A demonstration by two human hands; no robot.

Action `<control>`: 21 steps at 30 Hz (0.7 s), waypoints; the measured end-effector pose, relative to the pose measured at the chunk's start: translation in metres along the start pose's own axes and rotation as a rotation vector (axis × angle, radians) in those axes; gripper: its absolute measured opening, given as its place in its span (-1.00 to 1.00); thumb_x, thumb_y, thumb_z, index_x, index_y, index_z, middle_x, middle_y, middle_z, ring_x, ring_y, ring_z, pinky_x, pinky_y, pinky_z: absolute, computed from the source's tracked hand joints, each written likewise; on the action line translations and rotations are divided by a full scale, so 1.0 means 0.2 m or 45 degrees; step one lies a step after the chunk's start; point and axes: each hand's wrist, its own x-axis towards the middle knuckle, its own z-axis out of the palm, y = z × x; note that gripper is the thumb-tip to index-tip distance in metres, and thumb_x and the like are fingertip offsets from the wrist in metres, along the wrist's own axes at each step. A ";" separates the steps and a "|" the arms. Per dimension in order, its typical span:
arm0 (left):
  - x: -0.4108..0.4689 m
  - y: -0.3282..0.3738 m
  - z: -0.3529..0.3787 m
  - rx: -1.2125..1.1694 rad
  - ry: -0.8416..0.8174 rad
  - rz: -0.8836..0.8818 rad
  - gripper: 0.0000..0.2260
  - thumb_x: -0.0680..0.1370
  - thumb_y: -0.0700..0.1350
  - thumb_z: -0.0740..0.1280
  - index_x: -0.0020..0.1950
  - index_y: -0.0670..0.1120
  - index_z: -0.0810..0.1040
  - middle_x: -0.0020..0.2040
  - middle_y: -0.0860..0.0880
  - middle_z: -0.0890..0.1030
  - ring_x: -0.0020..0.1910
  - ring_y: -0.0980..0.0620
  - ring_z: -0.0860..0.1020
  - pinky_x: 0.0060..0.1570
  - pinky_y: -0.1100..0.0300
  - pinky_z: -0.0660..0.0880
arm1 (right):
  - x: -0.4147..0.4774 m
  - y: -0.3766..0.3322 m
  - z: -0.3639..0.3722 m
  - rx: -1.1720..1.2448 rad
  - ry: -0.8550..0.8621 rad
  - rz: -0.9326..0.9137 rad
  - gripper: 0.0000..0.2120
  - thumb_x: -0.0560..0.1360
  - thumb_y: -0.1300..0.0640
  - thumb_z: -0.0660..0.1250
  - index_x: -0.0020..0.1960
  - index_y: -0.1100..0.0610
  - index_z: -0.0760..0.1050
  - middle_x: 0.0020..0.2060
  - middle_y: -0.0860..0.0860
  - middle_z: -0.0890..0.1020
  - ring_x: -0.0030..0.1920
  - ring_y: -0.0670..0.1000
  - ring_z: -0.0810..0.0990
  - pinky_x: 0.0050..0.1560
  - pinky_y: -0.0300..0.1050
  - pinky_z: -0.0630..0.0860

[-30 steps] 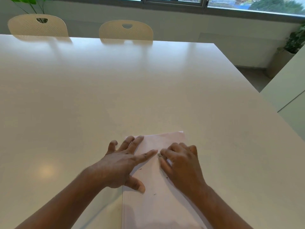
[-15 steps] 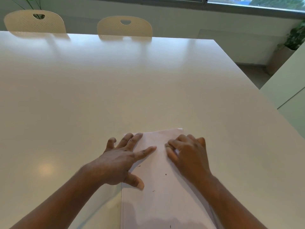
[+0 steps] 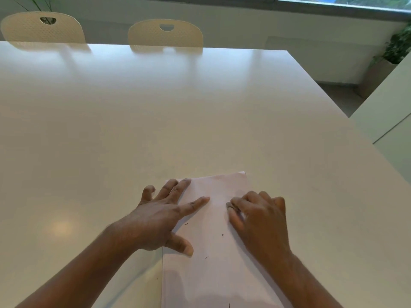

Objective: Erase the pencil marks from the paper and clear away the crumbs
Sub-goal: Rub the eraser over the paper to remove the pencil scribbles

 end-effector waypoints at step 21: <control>0.00 0.00 0.00 0.010 -0.016 -0.010 0.01 0.39 0.56 0.32 0.54 0.51 -0.39 0.63 0.04 -0.52 0.62 -0.06 -0.47 0.53 -0.23 -0.27 | 0.13 0.06 0.04 -0.034 -0.008 0.045 -0.87 0.54 -0.04 0.37 -0.14 -0.08 0.67 -0.24 -0.12 0.62 -0.21 0.02 0.55 -0.12 -0.01 0.22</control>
